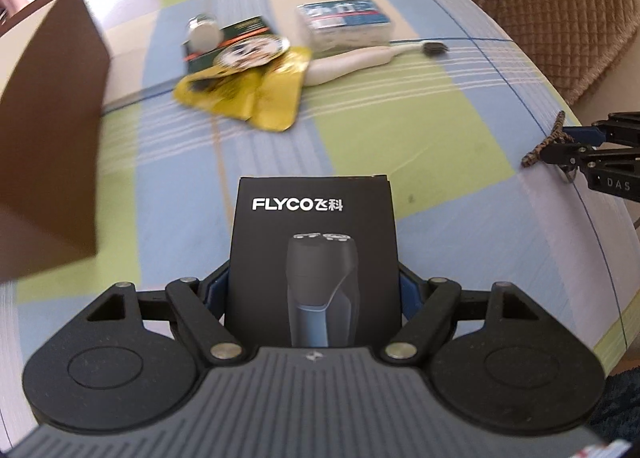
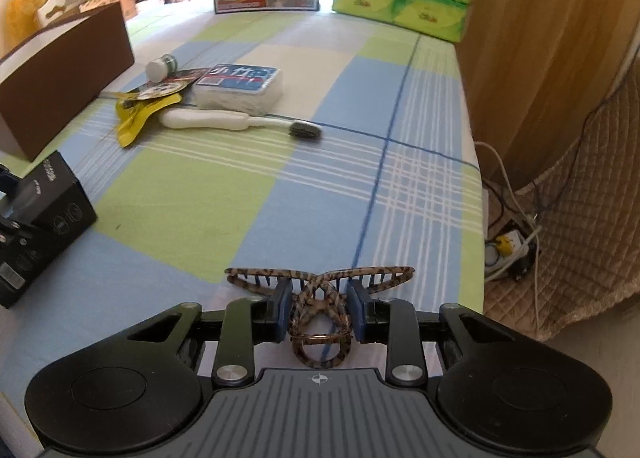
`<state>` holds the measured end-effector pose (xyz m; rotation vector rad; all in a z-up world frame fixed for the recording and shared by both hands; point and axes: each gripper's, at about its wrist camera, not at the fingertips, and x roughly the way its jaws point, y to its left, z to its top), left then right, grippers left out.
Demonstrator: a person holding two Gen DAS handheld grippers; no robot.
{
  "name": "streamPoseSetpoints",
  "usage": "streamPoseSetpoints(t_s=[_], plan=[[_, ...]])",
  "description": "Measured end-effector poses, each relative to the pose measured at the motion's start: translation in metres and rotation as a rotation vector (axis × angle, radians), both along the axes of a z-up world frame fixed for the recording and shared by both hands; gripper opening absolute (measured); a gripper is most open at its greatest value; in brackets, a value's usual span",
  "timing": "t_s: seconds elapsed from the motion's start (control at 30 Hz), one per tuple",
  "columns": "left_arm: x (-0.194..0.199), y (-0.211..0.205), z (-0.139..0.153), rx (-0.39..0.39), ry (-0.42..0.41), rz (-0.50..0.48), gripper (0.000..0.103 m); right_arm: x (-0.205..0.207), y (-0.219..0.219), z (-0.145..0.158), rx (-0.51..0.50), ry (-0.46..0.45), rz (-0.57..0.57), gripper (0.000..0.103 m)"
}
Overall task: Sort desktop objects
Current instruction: 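Carry the shaver box and claw clip over the brown box with both tools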
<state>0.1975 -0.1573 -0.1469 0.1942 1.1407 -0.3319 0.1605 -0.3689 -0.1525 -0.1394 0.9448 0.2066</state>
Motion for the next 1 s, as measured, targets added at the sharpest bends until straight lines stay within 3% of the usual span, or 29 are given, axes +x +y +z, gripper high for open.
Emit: streamPoseSetpoints(t_s=[0.23, 0.47, 0.7, 1.0], plan=[[-0.021, 0.035, 0.019, -0.054, -0.030, 0.068, 0.076, -0.011, 0.017, 0.018, 0.053, -0.036, -0.008, 0.027], [-0.033, 0.058, 0.060, -0.115, -0.129, 0.092, 0.076, -0.015, 0.056, 0.055, 0.088, -0.103, 0.069, 0.027], [-0.043, 0.087, 0.099, -0.165, -0.218, 0.133, 0.076, -0.015, 0.105, 0.080, 0.132, -0.133, 0.187, 0.027], [-0.062, 0.145, 0.134, -0.191, -0.289, 0.228, 0.076, -0.014, 0.176, 0.088, 0.214, -0.088, 0.366, 0.027]])
